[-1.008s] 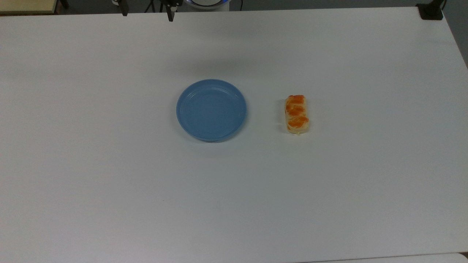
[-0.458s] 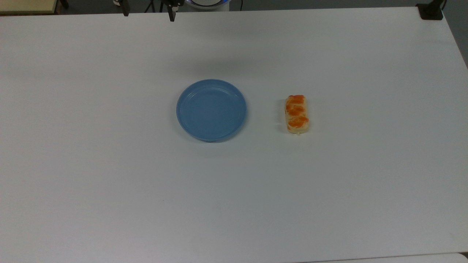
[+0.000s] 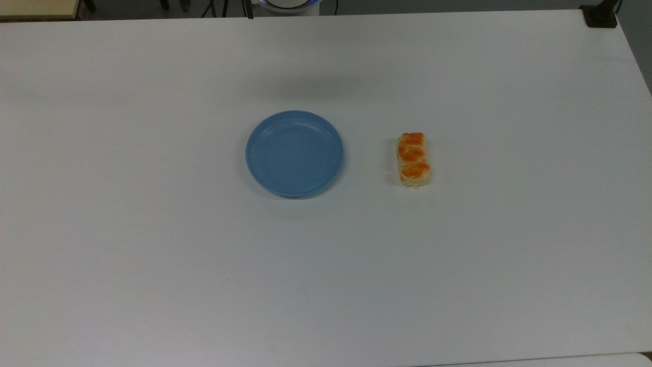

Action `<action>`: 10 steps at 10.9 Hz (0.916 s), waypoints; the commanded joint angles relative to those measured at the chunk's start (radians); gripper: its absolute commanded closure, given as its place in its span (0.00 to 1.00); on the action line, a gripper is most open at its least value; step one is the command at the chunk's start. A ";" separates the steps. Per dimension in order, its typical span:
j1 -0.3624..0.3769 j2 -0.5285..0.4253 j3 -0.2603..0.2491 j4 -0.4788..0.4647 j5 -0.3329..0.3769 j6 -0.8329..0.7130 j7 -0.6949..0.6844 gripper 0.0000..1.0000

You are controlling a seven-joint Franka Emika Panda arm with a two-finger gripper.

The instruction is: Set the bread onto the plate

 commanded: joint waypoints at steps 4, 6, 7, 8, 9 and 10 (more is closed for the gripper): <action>0.048 -0.059 0.115 -0.156 -0.010 0.034 -0.016 0.00; 0.073 -0.064 0.158 -0.259 0.016 0.135 -0.004 0.00; 0.080 -0.055 0.184 -0.294 0.031 0.175 0.017 0.00; 0.092 -0.041 0.207 -0.322 0.036 0.239 0.048 0.00; 0.103 -0.015 0.232 -0.334 0.038 0.279 0.109 0.00; 0.134 0.031 0.249 -0.333 0.036 0.316 0.179 0.00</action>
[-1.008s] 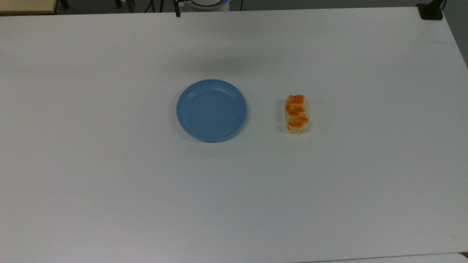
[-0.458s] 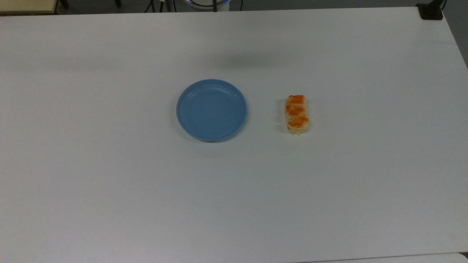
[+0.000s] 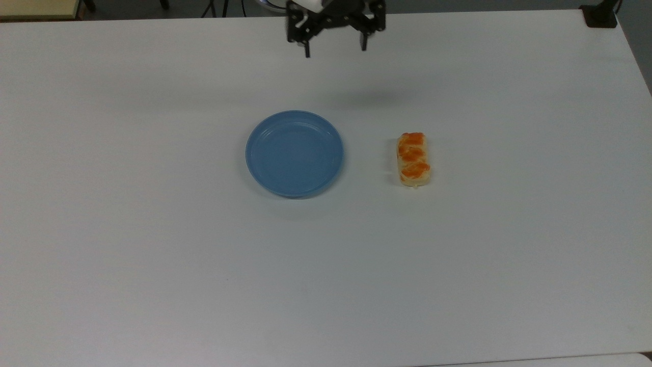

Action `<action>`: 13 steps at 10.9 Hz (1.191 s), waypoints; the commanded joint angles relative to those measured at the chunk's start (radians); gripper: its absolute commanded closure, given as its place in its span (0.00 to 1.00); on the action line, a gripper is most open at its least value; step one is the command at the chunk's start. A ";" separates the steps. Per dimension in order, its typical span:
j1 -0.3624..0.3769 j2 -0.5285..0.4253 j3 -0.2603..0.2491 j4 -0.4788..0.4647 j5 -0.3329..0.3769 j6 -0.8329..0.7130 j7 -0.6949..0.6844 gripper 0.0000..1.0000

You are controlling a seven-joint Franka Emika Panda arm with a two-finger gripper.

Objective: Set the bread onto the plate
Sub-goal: 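Move the open gripper over the bread roll beside the plate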

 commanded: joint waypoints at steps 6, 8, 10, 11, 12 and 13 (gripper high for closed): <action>0.179 0.247 0.032 -0.026 -0.027 0.313 0.403 0.03; 0.206 0.302 0.032 -0.023 -0.110 0.393 0.493 0.03; 0.219 0.365 0.032 0.003 -0.194 0.444 0.573 0.00; 0.219 0.382 0.032 0.014 -0.219 0.447 0.584 0.00; 0.219 0.403 0.032 0.023 -0.227 0.453 0.584 0.00; 0.219 0.430 0.032 0.032 -0.236 0.456 0.584 0.00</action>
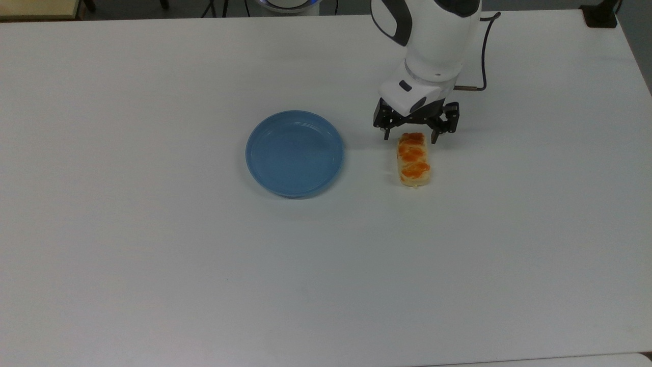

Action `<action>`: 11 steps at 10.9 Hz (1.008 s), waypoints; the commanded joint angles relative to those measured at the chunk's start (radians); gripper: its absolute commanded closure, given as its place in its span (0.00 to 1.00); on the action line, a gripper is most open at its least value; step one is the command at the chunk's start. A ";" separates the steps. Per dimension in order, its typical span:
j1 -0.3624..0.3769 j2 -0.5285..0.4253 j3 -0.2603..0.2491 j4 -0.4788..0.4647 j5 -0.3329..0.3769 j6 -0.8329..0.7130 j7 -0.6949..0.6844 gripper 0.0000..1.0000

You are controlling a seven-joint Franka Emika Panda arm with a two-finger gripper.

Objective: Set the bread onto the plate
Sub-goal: 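Lower the gripper and close it on the bread roll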

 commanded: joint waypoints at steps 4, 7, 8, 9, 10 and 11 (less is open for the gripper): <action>0.032 0.093 -0.007 0.056 -0.041 0.052 0.044 0.30; 0.023 0.072 -0.007 0.072 -0.035 0.040 0.039 0.77; 0.013 0.034 -0.007 0.069 -0.032 0.035 0.038 0.79; -0.008 0.003 -0.007 0.070 -0.030 0.008 0.033 0.79; -0.031 -0.029 -0.007 0.072 -0.030 -0.024 0.010 0.79; -0.040 -0.054 -0.009 0.072 -0.029 -0.047 -0.020 0.79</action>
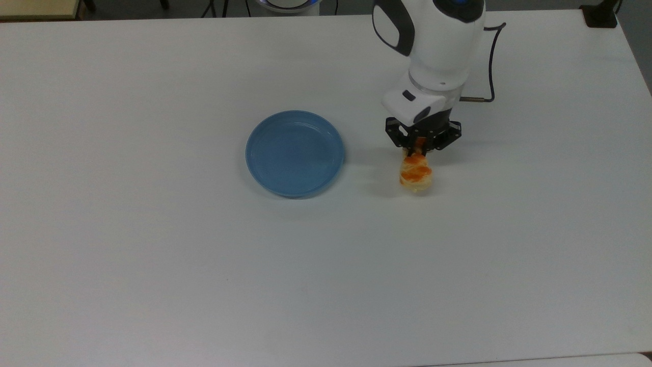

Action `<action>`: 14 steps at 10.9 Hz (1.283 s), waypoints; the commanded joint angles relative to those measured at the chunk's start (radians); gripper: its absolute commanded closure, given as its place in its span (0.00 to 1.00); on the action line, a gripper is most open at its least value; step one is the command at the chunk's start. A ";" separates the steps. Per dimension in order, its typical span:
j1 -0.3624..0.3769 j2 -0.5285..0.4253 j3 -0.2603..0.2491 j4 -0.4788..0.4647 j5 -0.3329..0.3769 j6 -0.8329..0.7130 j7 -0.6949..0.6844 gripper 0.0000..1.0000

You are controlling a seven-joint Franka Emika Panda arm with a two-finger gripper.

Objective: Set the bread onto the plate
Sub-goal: 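Lift the bread roll and carry it over the blue plate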

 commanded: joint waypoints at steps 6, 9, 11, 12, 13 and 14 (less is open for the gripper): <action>-0.209 -0.129 -0.020 -0.032 -0.014 -0.248 -0.375 0.79; -0.229 -0.120 -0.066 -0.078 -0.023 -0.239 -0.383 0.79; -0.248 -0.096 -0.070 -0.090 -0.039 -0.230 -0.392 0.79; -0.256 -0.074 -0.070 -0.092 -0.055 -0.214 -0.392 0.77; -0.256 -0.059 -0.070 -0.093 -0.071 -0.190 -0.390 0.68; -0.256 -0.057 -0.070 -0.093 -0.078 -0.191 -0.390 0.29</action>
